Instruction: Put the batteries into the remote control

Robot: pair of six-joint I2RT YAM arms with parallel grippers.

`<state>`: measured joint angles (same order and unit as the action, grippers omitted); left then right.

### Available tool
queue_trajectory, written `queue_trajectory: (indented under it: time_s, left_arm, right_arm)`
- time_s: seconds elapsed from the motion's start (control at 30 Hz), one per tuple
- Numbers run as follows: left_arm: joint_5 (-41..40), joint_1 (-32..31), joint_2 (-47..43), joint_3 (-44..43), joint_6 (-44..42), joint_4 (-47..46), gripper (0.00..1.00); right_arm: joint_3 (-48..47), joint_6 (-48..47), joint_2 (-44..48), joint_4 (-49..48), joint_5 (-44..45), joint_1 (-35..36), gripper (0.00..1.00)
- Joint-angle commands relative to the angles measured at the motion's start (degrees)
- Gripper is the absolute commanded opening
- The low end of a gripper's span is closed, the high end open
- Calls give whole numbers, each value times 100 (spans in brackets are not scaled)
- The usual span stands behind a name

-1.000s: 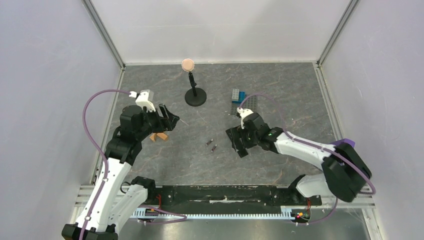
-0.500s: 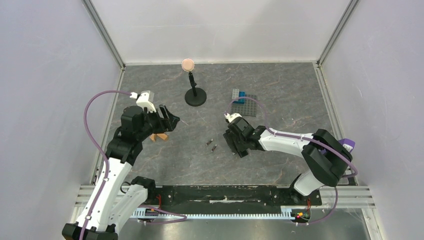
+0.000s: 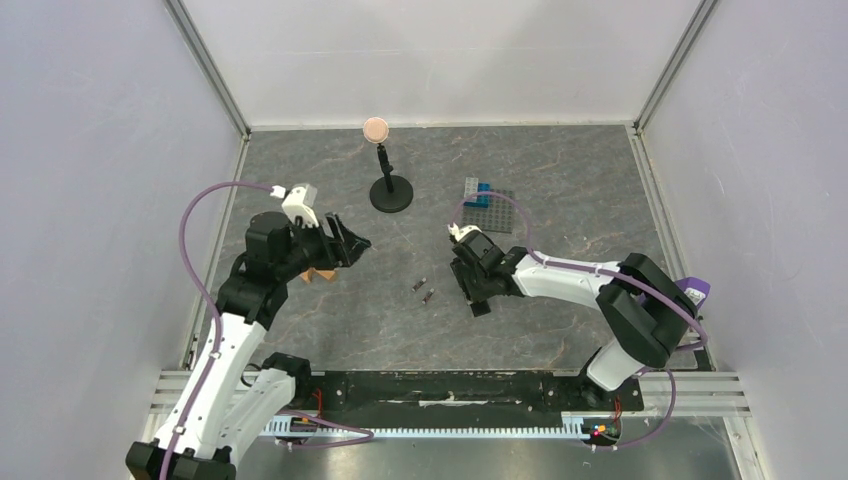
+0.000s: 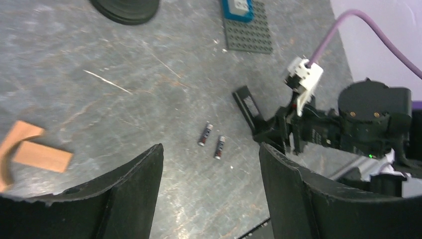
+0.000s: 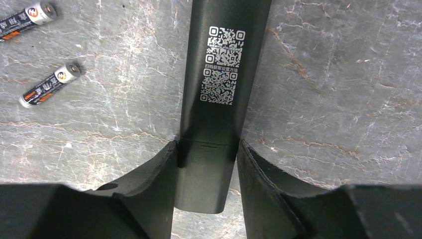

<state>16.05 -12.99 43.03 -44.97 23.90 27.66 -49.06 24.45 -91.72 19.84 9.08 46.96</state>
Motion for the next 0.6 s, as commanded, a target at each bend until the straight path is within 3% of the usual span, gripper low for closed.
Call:
queue_trajectory:
  time_s: [0.0, 0.1, 0.33, 0.57]
  left_arm:
    - [1390, -1, 162, 365, 545, -668, 75]
    - [1568, -56, 224, 783, 1130, -1165, 70]
    - [1263, -432, 161, 1698, 2544, -2633, 70]
    - [414, -1322, 415, 1728, 2724, -3209, 70]
  right_arm:
    - [-54, 22, 41, -388, -384, -24, 41]
    - [101, -27, 507, -903, -792, -20, 41]
    - [509, 41, 1253, -2272, -1920, 12, 40]
    - [424, 156, 1189, -2856, -2264, 345, 40]
